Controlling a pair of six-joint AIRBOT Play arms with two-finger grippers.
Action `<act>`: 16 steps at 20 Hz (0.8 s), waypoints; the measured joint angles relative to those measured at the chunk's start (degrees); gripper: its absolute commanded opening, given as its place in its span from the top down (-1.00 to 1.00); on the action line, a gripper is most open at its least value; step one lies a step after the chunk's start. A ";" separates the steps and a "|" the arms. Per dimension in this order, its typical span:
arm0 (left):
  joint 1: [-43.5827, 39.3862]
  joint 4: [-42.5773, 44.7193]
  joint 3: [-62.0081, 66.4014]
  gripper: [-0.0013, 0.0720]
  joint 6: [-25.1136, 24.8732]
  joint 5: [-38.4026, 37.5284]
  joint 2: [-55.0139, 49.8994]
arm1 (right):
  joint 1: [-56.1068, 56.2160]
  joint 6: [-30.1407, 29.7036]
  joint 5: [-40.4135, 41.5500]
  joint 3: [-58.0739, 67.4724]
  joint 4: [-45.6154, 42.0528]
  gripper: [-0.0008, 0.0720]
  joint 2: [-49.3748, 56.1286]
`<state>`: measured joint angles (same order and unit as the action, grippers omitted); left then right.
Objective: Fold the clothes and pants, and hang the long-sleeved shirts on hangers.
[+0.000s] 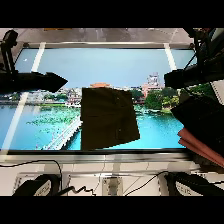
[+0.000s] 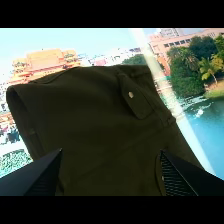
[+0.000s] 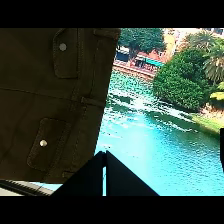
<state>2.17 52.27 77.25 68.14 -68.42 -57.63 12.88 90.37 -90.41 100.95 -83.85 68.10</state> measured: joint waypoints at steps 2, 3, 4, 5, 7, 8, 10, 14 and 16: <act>0.00 0.00 0.00 -0.95 0.00 0.00 0.00 | 0.00 -0.02 0.02 0.00 0.00 0.86 0.00; 0.00 0.00 0.00 -0.95 0.00 0.00 0.00 | 0.00 -0.02 0.02 0.00 0.00 0.86 0.00; 0.00 0.00 0.00 -0.95 0.00 0.00 0.00 | 0.00 -0.02 0.02 0.00 0.00 0.86 0.00; 0.00 0.00 0.00 -0.95 0.02 0.00 0.00 | 0.00 0.00 0.02 0.00 -0.04 0.86 0.00; 0.00 0.00 0.00 -0.95 0.00 0.00 0.00 | 0.00 -0.02 0.22 0.00 -0.24 0.86 0.00; 0.00 0.00 0.00 -0.95 0.00 0.00 0.00 | 0.00 -0.02 0.68 0.00 -0.26 0.86 0.00; 0.00 0.00 0.00 -0.95 0.02 0.02 0.00 | 0.00 -0.02 1.33 0.00 -0.28 0.86 0.00; 0.00 0.00 0.00 -0.95 0.02 0.00 0.00 | 0.00 -0.04 5.35 0.00 -0.63 0.86 0.02; 0.00 -0.02 0.00 -0.95 0.00 0.02 0.00 | -0.07 -1.09 9.20 -0.02 -2.43 0.86 0.20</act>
<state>2.17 52.25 77.25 68.14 -68.40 -57.63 12.82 89.27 -81.21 100.92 -86.28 68.29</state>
